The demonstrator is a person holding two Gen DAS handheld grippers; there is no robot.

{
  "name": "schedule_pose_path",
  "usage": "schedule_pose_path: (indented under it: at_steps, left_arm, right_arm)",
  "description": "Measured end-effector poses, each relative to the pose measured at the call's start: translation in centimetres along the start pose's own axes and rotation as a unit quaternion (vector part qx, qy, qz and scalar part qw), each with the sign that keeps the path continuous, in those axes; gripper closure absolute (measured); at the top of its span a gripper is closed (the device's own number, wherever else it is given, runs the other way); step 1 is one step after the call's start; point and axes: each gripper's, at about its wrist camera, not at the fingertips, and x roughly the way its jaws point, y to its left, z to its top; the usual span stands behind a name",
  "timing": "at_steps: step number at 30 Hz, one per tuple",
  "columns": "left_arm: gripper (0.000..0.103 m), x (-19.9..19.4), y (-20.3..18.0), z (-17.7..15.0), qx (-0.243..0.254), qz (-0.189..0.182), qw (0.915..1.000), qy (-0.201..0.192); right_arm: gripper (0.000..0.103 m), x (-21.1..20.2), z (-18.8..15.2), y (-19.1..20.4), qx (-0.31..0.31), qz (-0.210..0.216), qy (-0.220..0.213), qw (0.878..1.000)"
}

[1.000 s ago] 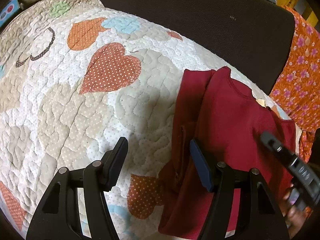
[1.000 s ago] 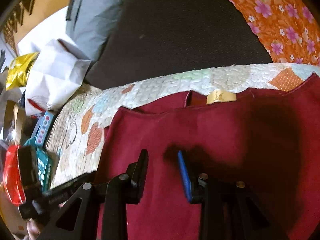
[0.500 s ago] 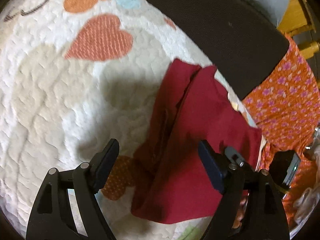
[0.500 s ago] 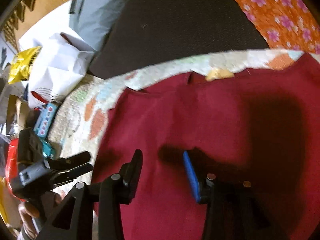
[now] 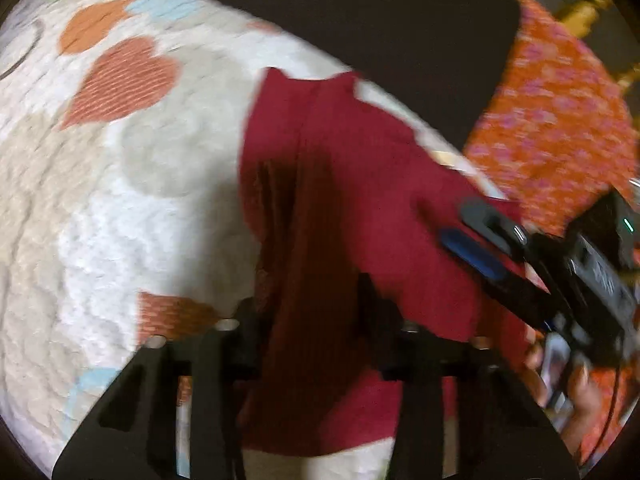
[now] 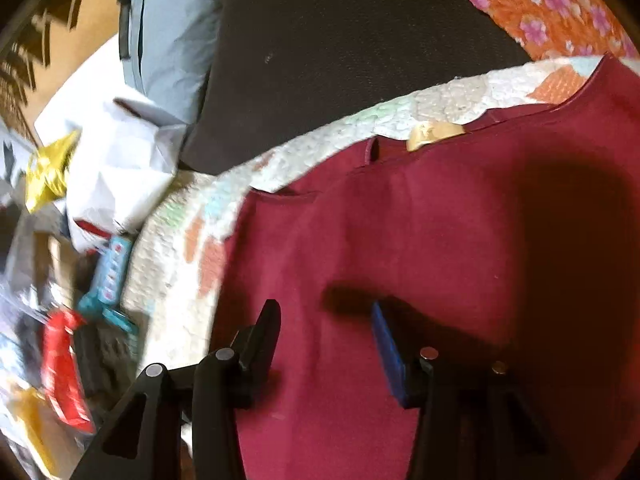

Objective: Fold small clothes

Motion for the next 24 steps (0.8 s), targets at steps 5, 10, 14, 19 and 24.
schedule_pose_path:
  at_steps: [5, 10, 14, 19, 24]
  left_arm:
    - [0.069, -1.9, -2.9, -0.4, 0.059, -0.054, 0.9964, -0.029]
    - [0.069, -1.5, -4.4, -1.0, 0.078, -0.064, 0.9946, -0.026]
    - [0.069, -1.9, -5.3, -1.4, 0.093, -0.058, 0.9934, -0.032]
    - [0.069, -1.9, -6.9, -2.0, 0.108, -0.044, 0.9923, -0.041]
    - [0.069, -2.6, -8.5, -2.5, 0.122, -0.043, 0.9905, -0.047]
  right_arm:
    - [0.040, -0.2, 1.2, 3.5, -0.027, 0.014, 0.009, 1.000]
    - [0.040, -0.2, 2.2, 6.7, -0.048, 0.033, 0.029, 0.998]
    - [0.037, 0.4, 2.3, 8.5, -0.090, -0.016, 0.051, 0.995]
    - [0.037, 1.6, 1.7, 9.7, -0.125, -0.024, 0.090, 0.988]
    - [0.040, 3.3, 0.9, 10.4, -0.170, -0.094, 0.117, 0.974]
